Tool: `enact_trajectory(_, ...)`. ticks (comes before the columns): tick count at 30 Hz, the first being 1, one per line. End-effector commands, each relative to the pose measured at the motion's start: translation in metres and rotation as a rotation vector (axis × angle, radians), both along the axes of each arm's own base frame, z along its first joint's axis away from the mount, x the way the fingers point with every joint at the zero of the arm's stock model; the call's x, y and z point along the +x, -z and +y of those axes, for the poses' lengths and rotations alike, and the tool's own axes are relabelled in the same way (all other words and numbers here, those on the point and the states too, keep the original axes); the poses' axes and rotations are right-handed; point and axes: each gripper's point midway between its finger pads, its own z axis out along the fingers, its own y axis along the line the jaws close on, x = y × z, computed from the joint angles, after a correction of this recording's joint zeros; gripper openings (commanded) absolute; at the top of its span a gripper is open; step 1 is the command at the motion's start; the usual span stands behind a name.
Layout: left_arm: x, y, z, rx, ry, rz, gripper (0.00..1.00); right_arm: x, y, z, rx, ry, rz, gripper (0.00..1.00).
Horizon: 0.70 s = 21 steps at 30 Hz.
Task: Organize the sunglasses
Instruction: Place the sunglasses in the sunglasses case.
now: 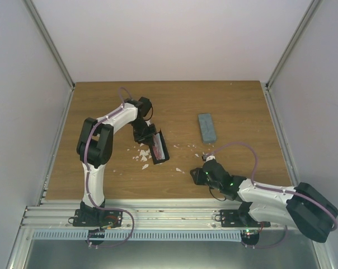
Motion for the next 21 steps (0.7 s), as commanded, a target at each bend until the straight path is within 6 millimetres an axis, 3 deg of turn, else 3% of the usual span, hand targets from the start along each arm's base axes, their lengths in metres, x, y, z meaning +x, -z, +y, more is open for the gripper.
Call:
enact_trajectory(1,-0.001,0.001,-0.006,-0.016,0.028,0.005,0.08,0.002,0.002,-0.001,0.002,0.021,-0.008,0.27)
enact_trajectory(7,0.002,-0.007,-0.020,-0.101,0.035,-0.005,0.20,0.003,0.002,0.000,0.000,0.019,-0.009,0.27)
enact_trajectory(16,0.012,-0.031,-0.041,-0.229,0.040,-0.050,0.20,0.003,0.003,-0.001,-0.012,0.022,-0.002,0.27)
enact_trajectory(21,0.015,-0.032,-0.035,-0.196,0.054,-0.081,0.21,0.005,-0.001,-0.004,-0.025,0.036,-0.008,0.27)
